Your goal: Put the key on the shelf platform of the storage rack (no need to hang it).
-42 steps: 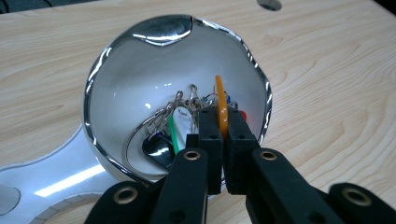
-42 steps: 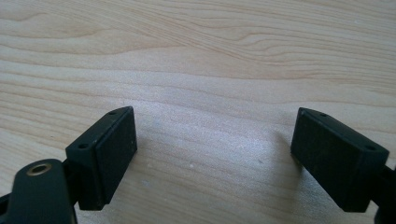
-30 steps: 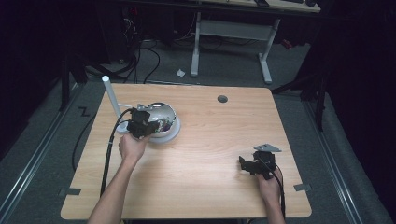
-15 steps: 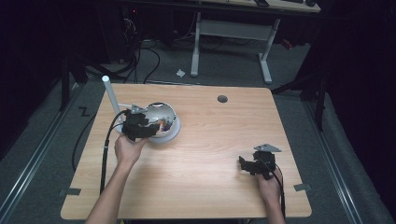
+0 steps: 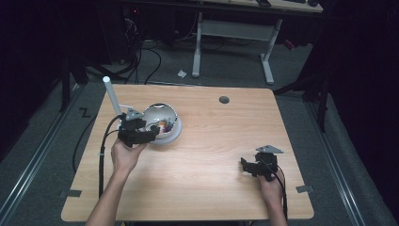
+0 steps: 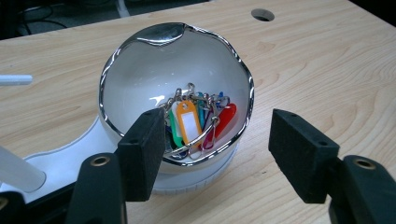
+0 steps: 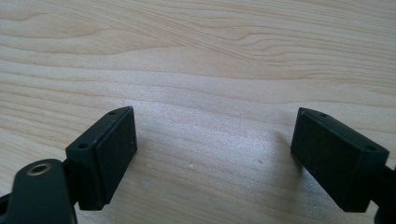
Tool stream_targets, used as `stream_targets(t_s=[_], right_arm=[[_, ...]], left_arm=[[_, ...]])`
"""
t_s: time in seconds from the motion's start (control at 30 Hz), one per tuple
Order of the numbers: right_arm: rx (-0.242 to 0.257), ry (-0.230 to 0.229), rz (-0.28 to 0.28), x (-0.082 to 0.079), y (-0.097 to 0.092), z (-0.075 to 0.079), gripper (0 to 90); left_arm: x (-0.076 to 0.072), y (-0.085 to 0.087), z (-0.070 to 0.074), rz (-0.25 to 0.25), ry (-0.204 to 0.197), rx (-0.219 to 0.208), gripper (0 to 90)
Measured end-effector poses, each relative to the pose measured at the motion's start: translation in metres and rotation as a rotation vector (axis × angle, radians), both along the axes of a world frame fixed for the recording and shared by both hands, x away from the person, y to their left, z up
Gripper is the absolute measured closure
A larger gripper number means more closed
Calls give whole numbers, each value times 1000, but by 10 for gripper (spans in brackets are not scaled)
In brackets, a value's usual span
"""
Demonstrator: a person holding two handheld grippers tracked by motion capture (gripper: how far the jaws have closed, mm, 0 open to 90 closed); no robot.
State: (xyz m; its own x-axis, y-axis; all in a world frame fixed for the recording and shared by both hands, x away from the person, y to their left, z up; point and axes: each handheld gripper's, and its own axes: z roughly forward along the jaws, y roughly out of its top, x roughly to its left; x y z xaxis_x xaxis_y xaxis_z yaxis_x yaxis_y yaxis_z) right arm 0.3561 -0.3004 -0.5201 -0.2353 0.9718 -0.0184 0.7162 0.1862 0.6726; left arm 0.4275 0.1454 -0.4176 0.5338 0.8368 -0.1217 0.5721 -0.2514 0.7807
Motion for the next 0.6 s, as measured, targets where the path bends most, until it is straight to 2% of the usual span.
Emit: stream_targets(t_s=[0.3, 0.6], right_arm=[[1, 0, -1, 0, 0, 0, 144], [1, 1, -1, 0, 0, 0, 144]], left_arm=[[-17, 5, 5, -1, -25, -34, 343], [-28, 9, 1, -1, -16, -63, 334]])
